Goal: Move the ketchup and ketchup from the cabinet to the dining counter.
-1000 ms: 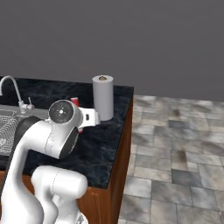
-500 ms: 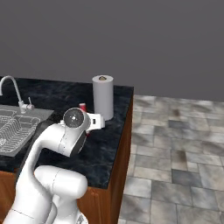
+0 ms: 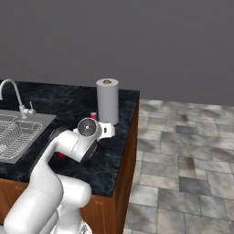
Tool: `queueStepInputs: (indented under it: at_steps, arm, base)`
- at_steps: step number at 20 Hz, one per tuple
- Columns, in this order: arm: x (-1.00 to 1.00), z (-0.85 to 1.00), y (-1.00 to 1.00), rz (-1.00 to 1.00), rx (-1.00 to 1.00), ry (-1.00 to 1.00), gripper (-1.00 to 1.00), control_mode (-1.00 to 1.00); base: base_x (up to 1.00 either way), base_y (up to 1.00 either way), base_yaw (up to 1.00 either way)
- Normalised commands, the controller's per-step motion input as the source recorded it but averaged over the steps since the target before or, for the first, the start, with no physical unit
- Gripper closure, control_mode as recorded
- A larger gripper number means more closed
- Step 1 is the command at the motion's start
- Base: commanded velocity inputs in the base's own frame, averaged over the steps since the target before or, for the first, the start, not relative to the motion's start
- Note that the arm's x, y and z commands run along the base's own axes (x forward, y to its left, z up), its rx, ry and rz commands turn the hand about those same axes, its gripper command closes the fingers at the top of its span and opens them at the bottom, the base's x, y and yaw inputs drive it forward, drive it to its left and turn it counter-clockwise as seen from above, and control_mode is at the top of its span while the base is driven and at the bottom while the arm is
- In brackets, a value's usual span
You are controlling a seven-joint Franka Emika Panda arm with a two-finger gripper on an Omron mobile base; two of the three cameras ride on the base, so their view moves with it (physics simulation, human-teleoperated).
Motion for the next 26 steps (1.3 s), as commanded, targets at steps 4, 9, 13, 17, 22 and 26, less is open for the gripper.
queueStepInputs:
  at_steps: [4,9,13,17,22,26]
  arm:
    - [0.53,-0.42,-0.18,0.01,0.00,0.06,1.00,-1.00]
    - [0.51,-0.48,-0.11,0.05,0.00,0.08,1.00,-1.00]
    - [0.47,-0.48,-0.08,0.06,0.00,0.02,1.00,-1.00]
    - [0.33,-0.41,-0.01,0.06,0.01,0.00,1.00,-1.00]
    - [0.14,-0.26,0.00,0.09,0.06,0.00,1.00,-1.00]
    - [0.00,-0.16,0.00,0.11,0.07,0.00,1.00,-1.00]
  base:
    - [0.00,0.00,0.00]
    - [0.00,0.00,0.00]
    - [0.00,0.00,0.00]
    - [0.00,0.00,0.00]
    - [0.00,0.00,0.00]
    - [0.00,0.00,0.00]
